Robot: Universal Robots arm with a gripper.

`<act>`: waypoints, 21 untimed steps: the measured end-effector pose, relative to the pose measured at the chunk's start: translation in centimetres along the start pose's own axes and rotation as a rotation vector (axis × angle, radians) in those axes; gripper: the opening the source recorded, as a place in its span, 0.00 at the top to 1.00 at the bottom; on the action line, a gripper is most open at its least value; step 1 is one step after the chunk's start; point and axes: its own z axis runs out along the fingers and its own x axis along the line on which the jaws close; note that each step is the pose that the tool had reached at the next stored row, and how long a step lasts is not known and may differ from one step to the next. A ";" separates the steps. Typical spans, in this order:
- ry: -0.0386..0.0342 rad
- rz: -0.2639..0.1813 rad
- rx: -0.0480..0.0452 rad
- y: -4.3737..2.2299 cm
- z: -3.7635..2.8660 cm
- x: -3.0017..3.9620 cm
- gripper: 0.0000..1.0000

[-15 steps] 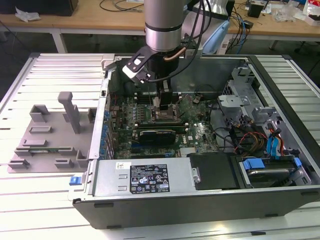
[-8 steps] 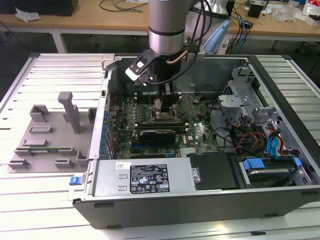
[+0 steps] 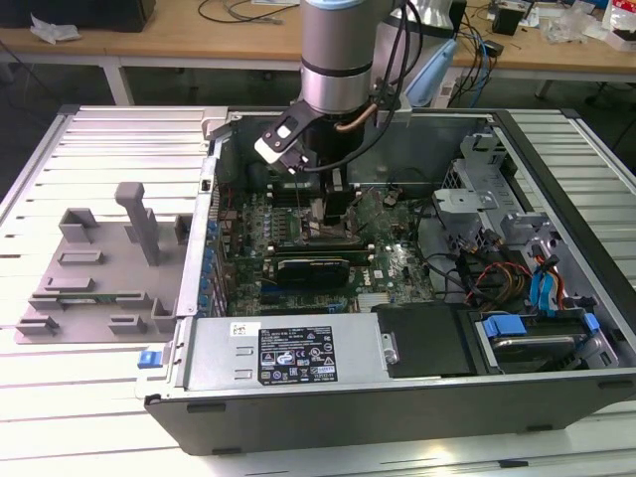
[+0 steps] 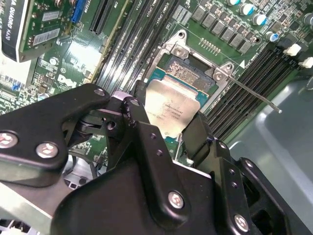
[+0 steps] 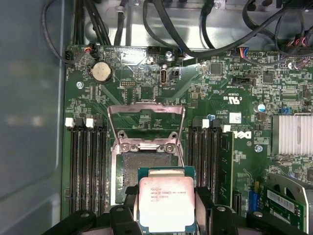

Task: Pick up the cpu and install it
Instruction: 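Place the cpu into insertion slot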

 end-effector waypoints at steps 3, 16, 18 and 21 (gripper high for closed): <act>0.0005 0.002 0.0001 0.14 0.13 0.00 0.45; 0.0012 0.003 0.0001 0.12 1.39 0.26 0.45; 0.0011 0.003 0.0001 0.12 1.55 0.27 0.45; 0.0011 0.003 0.0001 0.12 1.68 0.35 0.45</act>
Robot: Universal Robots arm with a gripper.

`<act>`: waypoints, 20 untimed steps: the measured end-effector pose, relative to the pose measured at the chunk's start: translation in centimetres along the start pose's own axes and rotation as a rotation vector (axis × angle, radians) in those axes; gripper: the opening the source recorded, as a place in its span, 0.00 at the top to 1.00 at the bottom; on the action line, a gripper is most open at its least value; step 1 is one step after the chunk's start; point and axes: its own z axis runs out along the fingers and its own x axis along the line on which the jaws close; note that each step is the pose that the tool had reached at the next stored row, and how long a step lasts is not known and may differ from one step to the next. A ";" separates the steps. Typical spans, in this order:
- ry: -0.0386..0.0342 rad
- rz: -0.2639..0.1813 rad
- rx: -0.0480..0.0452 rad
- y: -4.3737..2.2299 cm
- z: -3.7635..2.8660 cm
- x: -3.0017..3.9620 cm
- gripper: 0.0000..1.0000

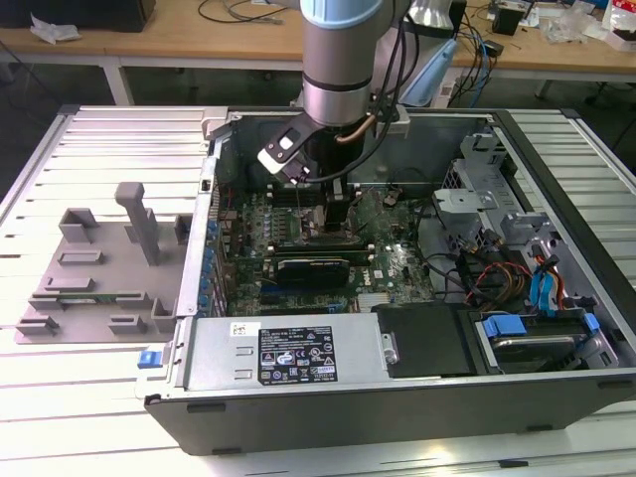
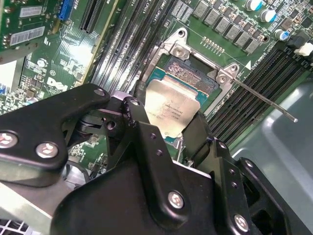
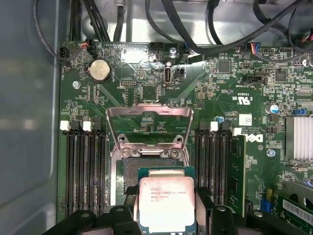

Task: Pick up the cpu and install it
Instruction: 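Place the cpu into insertion slot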

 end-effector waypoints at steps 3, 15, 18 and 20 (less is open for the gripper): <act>0.0000 0.000 0.0000 -0.01 0.22 0.07 0.45; 0.0002 0.000 -0.0001 -0.01 0.83 0.63 0.45; 0.0000 0.000 0.0000 -0.03 1.02 0.77 0.45; 0.0002 0.000 0.0000 -0.03 1.11 0.88 0.45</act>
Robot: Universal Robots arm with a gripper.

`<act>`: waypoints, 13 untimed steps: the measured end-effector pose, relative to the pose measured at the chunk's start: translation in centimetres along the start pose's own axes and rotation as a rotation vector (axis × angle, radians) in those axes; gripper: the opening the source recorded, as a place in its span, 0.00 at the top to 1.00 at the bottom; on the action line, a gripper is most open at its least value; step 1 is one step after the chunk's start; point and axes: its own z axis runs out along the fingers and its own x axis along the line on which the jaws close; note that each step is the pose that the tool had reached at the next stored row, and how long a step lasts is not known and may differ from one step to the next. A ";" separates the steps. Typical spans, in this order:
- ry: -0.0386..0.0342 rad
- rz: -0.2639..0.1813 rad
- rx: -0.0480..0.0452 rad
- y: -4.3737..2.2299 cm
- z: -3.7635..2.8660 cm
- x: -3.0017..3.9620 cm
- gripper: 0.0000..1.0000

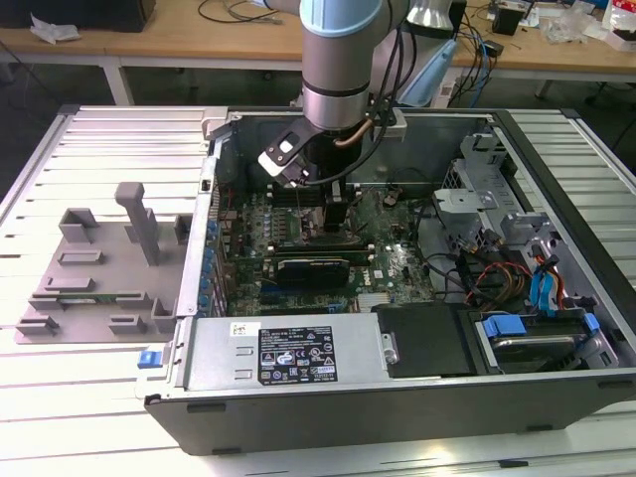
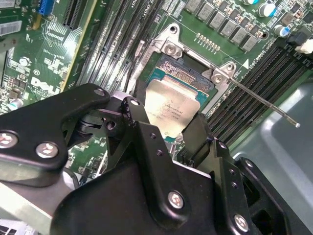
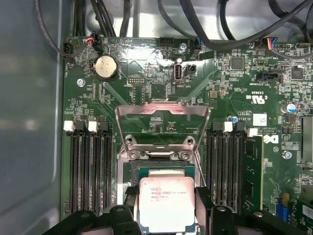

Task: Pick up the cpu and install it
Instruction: 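Place the cpu into insertion slot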

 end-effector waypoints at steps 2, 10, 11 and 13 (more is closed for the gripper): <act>0.0000 0.000 0.0001 0.00 0.24 0.08 0.45; 0.0006 0.000 0.0000 -0.18 0.98 0.12 0.45; 0.0007 0.000 0.0000 -0.18 1.15 0.13 0.45; 0.0011 0.000 0.0001 -0.22 1.28 0.16 0.45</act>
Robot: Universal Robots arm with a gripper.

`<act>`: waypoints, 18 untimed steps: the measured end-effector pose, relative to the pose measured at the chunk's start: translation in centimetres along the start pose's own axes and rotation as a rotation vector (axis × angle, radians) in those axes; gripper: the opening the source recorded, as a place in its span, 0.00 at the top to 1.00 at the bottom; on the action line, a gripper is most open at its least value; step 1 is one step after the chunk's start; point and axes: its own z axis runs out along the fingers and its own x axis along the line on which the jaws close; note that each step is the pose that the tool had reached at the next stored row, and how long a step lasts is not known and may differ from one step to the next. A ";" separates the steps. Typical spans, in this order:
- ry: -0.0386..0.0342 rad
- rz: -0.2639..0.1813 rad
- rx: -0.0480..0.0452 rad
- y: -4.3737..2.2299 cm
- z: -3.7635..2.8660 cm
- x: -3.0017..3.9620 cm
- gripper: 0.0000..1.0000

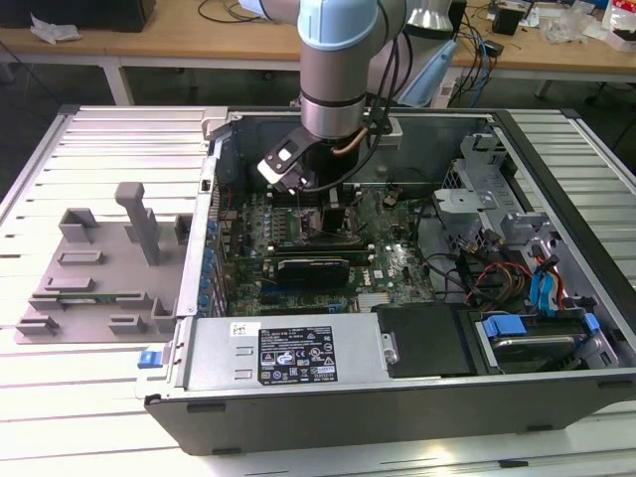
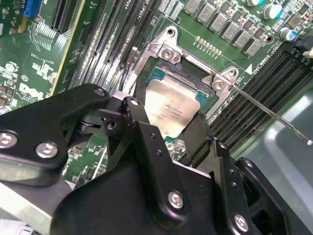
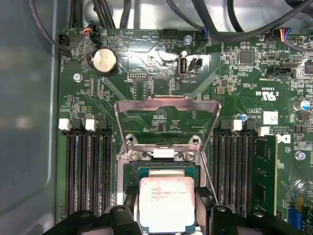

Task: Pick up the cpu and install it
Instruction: 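Place the cpu into insertion slot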

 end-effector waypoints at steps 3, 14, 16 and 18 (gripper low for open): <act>-0.0004 0.016 0.0002 -0.05 0.07 0.05 0.45; -0.0004 0.017 0.0002 -0.21 0.49 0.26 0.45; -0.0004 0.017 0.0002 -0.21 0.49 0.25 0.45; -0.0003 0.017 0.0001 -0.21 0.53 0.26 0.45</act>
